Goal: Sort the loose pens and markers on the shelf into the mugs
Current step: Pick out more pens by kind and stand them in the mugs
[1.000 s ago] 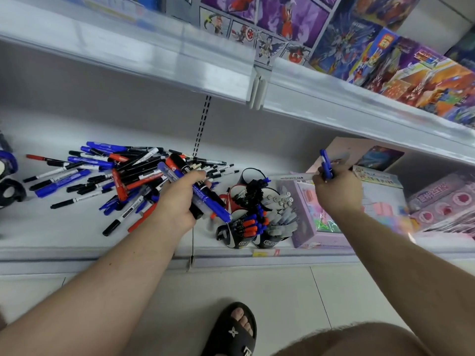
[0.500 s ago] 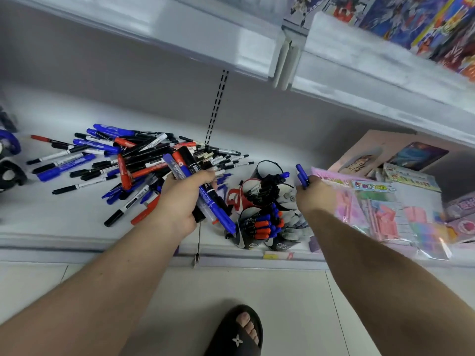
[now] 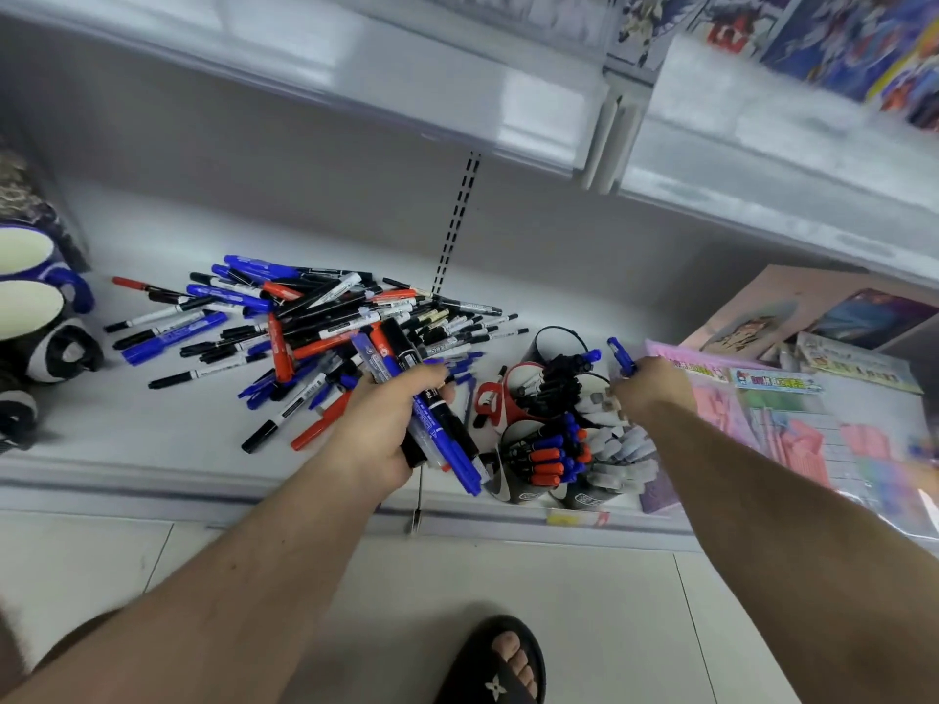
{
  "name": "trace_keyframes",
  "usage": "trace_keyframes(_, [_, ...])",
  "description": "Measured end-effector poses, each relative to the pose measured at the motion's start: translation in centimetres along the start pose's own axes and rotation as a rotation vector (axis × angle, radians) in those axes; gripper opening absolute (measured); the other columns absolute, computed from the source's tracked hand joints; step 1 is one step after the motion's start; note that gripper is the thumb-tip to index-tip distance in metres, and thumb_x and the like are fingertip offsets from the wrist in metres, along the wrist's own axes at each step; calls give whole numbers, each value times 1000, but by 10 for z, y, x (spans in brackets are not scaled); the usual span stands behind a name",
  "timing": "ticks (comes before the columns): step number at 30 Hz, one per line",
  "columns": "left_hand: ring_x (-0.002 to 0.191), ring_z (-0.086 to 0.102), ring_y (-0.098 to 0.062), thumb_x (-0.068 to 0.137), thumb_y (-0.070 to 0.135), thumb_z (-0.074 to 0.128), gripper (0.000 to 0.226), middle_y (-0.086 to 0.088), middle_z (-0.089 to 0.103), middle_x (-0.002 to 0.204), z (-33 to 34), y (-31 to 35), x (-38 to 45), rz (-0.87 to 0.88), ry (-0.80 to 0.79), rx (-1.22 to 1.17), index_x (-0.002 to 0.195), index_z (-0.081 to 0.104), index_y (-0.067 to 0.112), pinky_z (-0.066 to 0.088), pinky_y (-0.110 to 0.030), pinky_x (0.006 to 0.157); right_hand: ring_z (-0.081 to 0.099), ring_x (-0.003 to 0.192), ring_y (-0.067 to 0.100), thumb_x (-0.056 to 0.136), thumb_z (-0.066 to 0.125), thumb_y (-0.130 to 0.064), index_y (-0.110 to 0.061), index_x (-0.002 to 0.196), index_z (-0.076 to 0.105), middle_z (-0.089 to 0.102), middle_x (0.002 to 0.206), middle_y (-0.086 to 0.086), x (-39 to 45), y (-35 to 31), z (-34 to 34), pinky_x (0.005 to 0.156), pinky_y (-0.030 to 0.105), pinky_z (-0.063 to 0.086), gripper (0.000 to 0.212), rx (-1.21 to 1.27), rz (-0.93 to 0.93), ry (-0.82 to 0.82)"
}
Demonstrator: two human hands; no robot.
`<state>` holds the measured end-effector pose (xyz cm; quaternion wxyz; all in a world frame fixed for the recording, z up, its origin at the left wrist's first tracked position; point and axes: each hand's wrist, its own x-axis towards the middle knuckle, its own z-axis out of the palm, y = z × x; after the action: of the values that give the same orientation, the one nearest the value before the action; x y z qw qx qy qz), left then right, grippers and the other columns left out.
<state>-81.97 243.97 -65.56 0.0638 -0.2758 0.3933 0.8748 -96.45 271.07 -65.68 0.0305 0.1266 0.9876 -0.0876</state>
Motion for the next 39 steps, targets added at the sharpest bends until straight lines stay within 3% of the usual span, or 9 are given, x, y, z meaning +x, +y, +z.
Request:
trace_keyframes(5, [51,62,-17,89,10,64,3,-6,65,66,8,1,-25,-8,-103,-36,86,64,9,54,-28,51,44,45,18,87,59,-21,-7,67,58,54,56,6,-77,-38,-45,45,23,33,25,482,-105,55])
trace_keyframes(7, [50,63,-17,86,9,66,2,-7,64,67,11,3,-36,-9,-158,-85,86,64,8,53,-27,48,40,42,13,87,65,-20,-6,73,63,56,60,8,-128,-55,-64,42,22,32,20,714,-88,-84])
trace_keyframes(11, [57,63,-19,69,16,71,26,-8,63,72,15,5,-52,19,-243,-103,92,63,9,55,-29,53,32,42,11,91,66,-21,-14,72,61,49,58,5,-223,-73,-87,40,21,26,21,933,-151,-389])
trace_keyframes(13, [59,64,-24,69,20,72,24,-11,64,75,15,4,-58,18,-268,-114,89,62,10,56,-32,55,33,40,5,92,66,-28,-17,76,62,48,54,-4,-249,-78,-82,40,17,27,19,900,-201,-434])
trace_keyframes(16, [56,65,-22,75,31,71,22,-9,64,71,13,2,-67,5,-251,-147,81,62,12,55,-31,53,34,40,4,89,69,-32,-13,89,66,46,50,-10,-260,-82,-67,44,18,30,19,846,-207,-345])
trace_keyframes(19, [53,64,-18,72,38,68,26,-5,65,66,9,2,-74,18,-231,-143,77,64,13,52,-28,49,33,40,9,92,65,-26,-9,76,58,44,47,-7,-258,-86,-59,46,23,31,25,902,-110,-326])
trace_keyframes(26, [62,69,-23,81,25,67,16,-10,69,78,-1,10,-86,94,-266,-87,87,63,11,56,-30,50,45,51,12,99,52,-40,-15,79,58,55,61,-2,-259,-86,-55,54,27,39,33,647,-269,-331])
trace_keyframes(33, [63,70,-27,71,20,67,11,-10,71,75,-12,19,-89,75,-385,-130,74,74,13,57,-36,52,49,44,10,101,51,-31,-19,83,58,65,59,-2,-259,-87,-72,51,28,42,22,734,-308,-296])
trace_keyframes(39, [65,69,-24,68,1,73,17,-13,67,75,-16,25,-85,39,-423,-96,84,68,5,59,-33,58,41,41,14,103,47,-27,-7,91,58,60,60,8,-260,-87,-92,41,25,33,26,1067,-121,-302])
